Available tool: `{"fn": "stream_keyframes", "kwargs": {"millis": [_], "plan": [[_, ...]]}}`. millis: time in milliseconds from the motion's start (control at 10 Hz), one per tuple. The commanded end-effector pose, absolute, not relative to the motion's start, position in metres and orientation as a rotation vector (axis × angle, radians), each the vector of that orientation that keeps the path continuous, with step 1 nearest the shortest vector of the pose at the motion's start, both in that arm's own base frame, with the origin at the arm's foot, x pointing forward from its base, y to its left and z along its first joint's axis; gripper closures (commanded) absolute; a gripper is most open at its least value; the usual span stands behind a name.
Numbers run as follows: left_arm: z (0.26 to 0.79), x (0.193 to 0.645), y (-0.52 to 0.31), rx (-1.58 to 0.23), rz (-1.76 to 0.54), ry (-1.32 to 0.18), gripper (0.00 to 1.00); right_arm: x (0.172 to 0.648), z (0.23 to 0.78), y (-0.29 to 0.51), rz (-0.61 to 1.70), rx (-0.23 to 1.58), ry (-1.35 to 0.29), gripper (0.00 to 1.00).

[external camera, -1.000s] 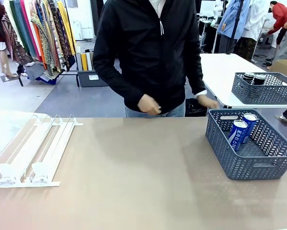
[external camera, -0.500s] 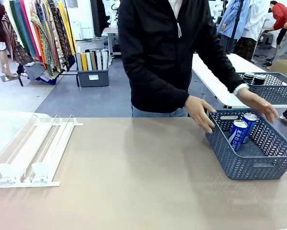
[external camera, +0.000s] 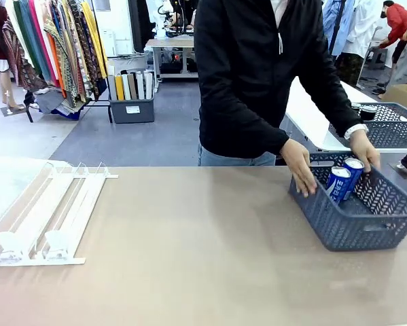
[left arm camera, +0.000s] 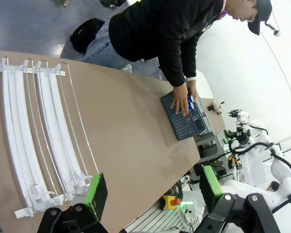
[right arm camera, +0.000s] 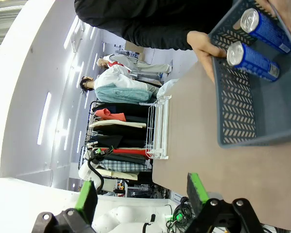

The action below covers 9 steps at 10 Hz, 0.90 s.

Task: Retrieve and store the cans from the dispenser.
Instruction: Pick up one can from the Automatic Can Dispenser and place it in the middle of the table.

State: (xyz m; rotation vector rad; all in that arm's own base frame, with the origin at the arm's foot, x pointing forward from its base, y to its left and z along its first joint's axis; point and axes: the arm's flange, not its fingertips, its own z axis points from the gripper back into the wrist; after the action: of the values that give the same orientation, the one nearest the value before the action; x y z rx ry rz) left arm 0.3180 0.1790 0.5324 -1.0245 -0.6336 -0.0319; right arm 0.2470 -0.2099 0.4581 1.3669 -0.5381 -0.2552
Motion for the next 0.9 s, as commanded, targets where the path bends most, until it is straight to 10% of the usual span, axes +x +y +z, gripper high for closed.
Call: {"fn": "stream_keyframes", "kwargs": {"millis": [0, 800], "plan": [[0.5343, 0.3176, 0.1789, -1.036, -0.039, -0.647, 0.0, 0.2472, 0.4592, -0.2105, -0.237, 1.372, -0.555, 0.0], [0.5343, 0.3176, 0.1789, -1.036, -0.039, -0.647, 0.0, 0.2472, 0.4592, -0.2105, -0.237, 1.372, -0.555, 0.0]]}}
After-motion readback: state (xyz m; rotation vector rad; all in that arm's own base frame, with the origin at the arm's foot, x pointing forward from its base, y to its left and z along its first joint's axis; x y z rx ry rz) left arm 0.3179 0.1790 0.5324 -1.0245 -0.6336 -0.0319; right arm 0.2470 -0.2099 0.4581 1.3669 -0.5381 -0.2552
